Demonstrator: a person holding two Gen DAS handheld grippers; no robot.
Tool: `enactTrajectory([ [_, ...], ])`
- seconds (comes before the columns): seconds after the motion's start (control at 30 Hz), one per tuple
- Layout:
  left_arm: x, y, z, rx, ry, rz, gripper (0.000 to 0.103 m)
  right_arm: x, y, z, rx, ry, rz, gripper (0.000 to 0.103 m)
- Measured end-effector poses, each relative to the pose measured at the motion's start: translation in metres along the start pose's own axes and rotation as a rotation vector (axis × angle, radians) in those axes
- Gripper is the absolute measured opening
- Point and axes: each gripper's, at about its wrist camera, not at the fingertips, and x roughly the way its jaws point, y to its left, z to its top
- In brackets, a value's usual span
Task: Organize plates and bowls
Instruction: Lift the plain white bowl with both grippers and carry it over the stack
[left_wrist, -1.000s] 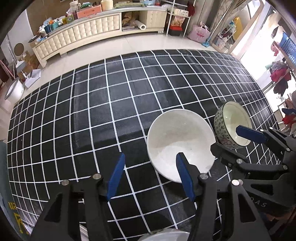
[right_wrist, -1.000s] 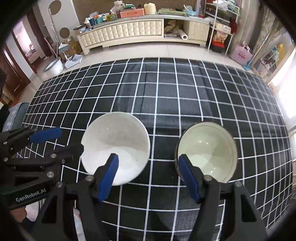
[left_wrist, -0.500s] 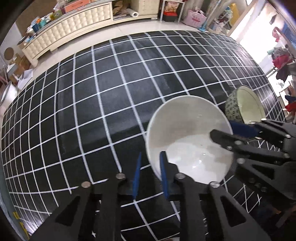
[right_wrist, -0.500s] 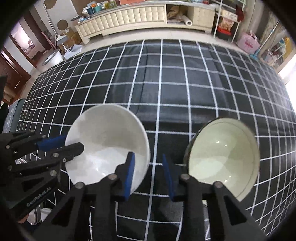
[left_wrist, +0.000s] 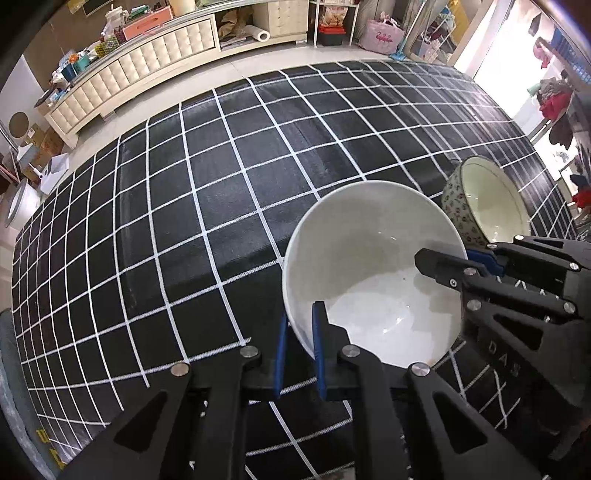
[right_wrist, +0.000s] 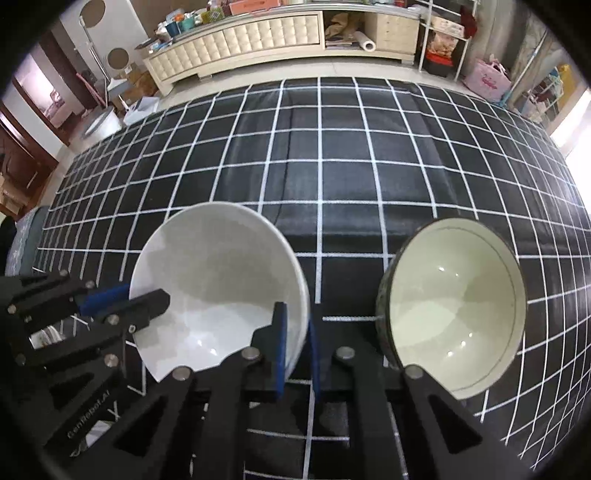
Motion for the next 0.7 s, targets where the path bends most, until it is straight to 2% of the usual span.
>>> enactTrajectory([
  [0.37,-0.052,0.002,-0.015,-0.031,-0.077,0.018,0.010,-0.040,0.021,-0.009,-0.015,-0.061,0.003,0.013],
  [0.7,-0.095,0.002,-0.058,-0.061,-0.115,0.044,0.010,-0.078,0.049,-0.033,-0.047,-0.100,0.009,0.013],
])
